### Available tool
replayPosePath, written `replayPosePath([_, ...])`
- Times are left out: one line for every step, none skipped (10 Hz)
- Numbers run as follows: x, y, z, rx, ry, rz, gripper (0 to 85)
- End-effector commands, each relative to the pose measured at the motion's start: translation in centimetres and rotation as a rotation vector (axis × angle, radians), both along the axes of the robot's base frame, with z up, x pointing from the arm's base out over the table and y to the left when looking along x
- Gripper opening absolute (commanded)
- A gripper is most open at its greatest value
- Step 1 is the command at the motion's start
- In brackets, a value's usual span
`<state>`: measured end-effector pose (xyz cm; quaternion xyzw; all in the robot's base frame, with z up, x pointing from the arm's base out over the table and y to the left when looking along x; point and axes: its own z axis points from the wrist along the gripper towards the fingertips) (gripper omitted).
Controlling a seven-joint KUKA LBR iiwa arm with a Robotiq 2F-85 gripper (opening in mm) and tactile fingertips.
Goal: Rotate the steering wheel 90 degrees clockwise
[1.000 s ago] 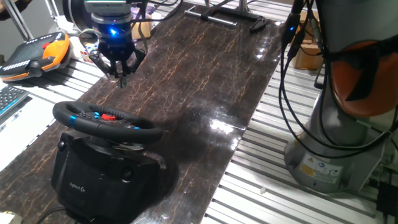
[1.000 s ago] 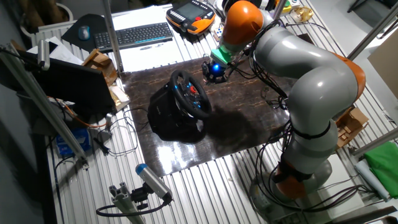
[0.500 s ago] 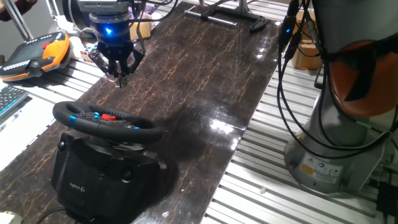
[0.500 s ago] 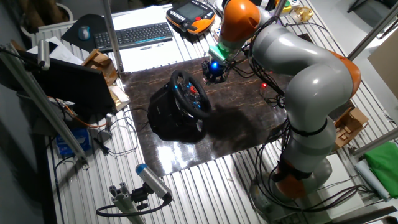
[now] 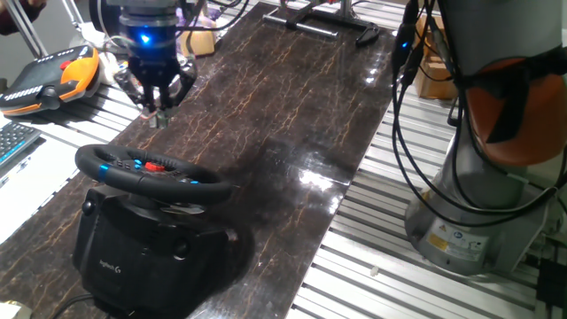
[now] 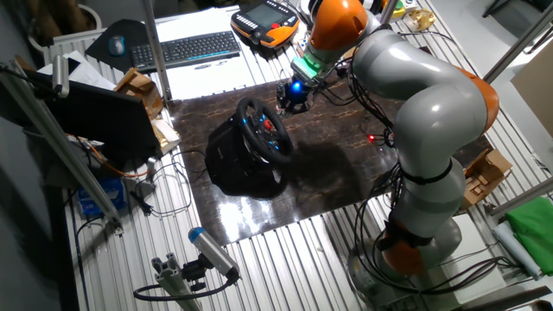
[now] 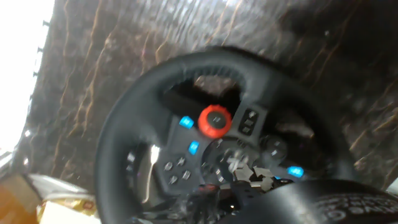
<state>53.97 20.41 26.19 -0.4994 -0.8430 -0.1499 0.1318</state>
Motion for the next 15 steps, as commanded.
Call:
replayPosePath([0.10,0.5,-0.1,0.011,-0.005,0.002,0.7])
replayPosePath([0.24,0.9,-0.1,0.014,-0.015,0.016,0.7])
replayPosePath([0.32,1.2,0.0,0.015,-0.025,0.040,0.7])
replayPosePath([0.34,1.5,0.1,0.018,-0.031,0.073,0.7])
replayPosePath([0.34,1.9,0.2,0.020,-0.029,0.101,0.7])
replayPosePath([0.32,2.2,0.1,0.020,-0.026,0.093,0.7])
replayPosePath([0.46,2.4,0.0,0.024,-0.022,0.076,0.7])
replayPosePath([0.73,2.6,-0.1,0.044,-0.014,0.052,0.7])
replayPosePath([0.99,2.6,-0.3,0.068,-0.009,0.009,0.7])
replayPosePath([1.07,2.7,-0.3,0.074,-0.011,-0.001,0.7])
replayPosePath([1.19,2.8,-0.3,0.087,-0.015,-0.013,0.7])
replayPosePath([1.40,3.0,-0.4,0.093,-0.016,-0.012,0.7])
replayPosePath([1.60,3.1,-0.5,0.098,-0.016,-0.005,0.7])
replayPosePath([1.68,3.1,-0.5,0.091,-0.012,0.009,0.7])
replayPosePath([1.69,3.0,-0.5,0.081,-0.010,0.018,0.7])
